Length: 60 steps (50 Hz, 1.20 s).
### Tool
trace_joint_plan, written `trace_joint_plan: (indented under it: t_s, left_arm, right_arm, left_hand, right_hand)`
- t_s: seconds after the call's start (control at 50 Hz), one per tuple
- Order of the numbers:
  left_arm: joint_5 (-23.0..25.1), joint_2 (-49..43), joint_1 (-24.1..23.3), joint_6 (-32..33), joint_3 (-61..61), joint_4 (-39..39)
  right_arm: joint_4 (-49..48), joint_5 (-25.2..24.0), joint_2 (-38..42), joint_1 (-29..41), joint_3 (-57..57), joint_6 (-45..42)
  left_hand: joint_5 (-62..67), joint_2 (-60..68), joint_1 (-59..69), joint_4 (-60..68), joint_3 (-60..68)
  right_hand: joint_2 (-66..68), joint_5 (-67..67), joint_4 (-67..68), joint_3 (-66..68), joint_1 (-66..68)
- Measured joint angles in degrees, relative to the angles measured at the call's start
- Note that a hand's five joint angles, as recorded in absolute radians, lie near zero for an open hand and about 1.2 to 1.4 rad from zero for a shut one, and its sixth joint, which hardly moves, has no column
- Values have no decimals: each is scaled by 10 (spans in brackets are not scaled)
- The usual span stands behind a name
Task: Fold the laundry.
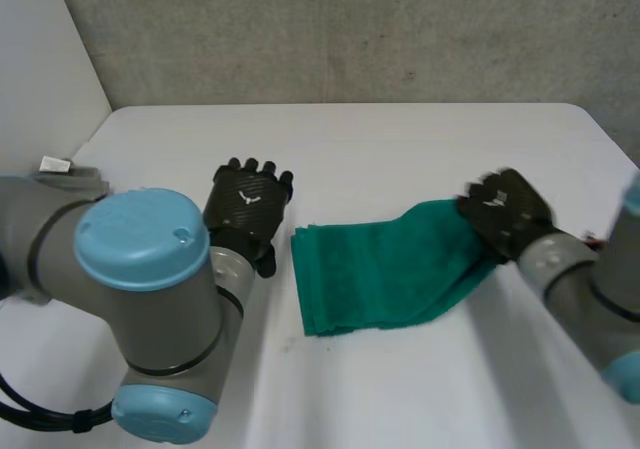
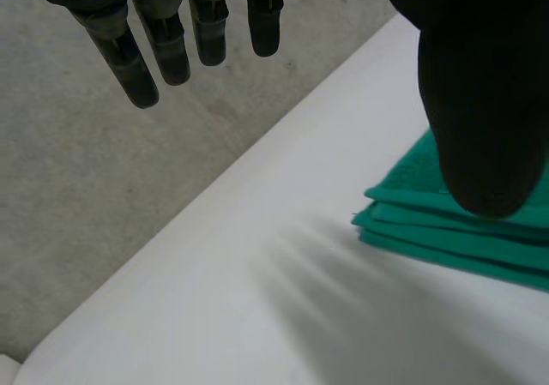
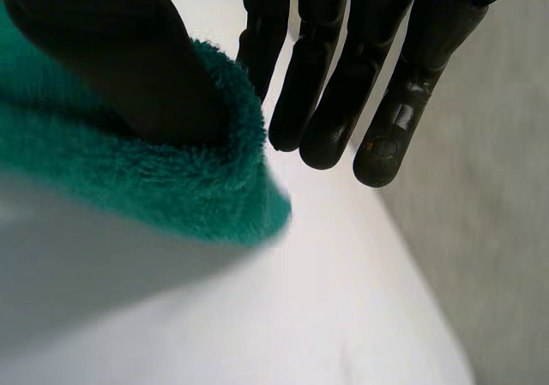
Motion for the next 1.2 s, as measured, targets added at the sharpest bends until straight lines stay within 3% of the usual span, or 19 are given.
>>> trace_joint_plan:
  t_s: [0.14,0.18,0.22,0.3,0.32,0.36,0.42,0.46,0.54,0.66,0.8,1.0,1.2]
  left_arm:
    - [-3,16,8,-2,-7,3]
    - [-9,16,12,-5,-6,4]
    - [-13,16,14,-8,-5,4]
    - [-22,14,20,-24,1,5]
    - [-25,14,23,-34,4,4]
    - [-26,13,24,-43,7,4]
    - [-26,12,25,-54,13,4]
    - [-25,10,24,-71,24,3]
    - [-15,1,15,-91,45,2]
    - [31,-36,-11,-120,84,-4]
    - [60,-109,-35,-144,136,-58]
    - [36,-177,-35,-145,169,-147]
    - [28,-177,-29,-142,169,-170]
  right_arm:
    - [9,-6,26,140,-74,-8]
    - [10,-9,31,150,-78,-8]
    - [9,-32,72,206,-104,-7]
    - [11,-52,110,237,-120,0]
    - [14,-61,123,245,-123,9]
    - [16,-65,128,246,-124,23]
    - [18,-67,121,235,-124,66]
    - [22,-66,94,196,-125,169]
    - [39,-67,51,124,-130,331]
    - [95,-71,54,62,-160,464]
    - [159,-73,130,53,-207,438]
    - [177,-65,212,61,-241,356]
    - [177,-60,216,62,-238,291]
  left_hand:
    - [0,0,0,0,0]
    - [0,0,0,0,0]
    - [0,0,0,0,0]
    - [0,0,0,0,0]
    - [0,0,0,0,0]
    - [0,0,0,0,0]
    - [0,0,0,0,0]
    - [0,0,0,0,0]
    - [0,0,0,0,0]
    - [0,0,0,0,0]
    - [0,0,0,0,0]
    - [0,0,0,0,0]
    - [0,0,0,0,0]
  right_hand:
    - [0,2,0,0,3]
    - [0,2,0,0,3]
    - [0,3,0,0,3]
    - [-85,-75,-90,-85,-54]
    - [-304,-276,-299,-302,-227]
    - [-393,-376,-393,-393,-296]
    - [-404,-394,-411,-405,-310]
    - [-511,-508,-522,-518,-398]
    - [-511,-509,-522,-521,-398]
    - [-511,-509,-522,-521,-398]
    - [-511,-509,-522,-521,-398]
    - [-511,-509,-522,-521,-398]
    - [-511,-509,-522,-521,-398]
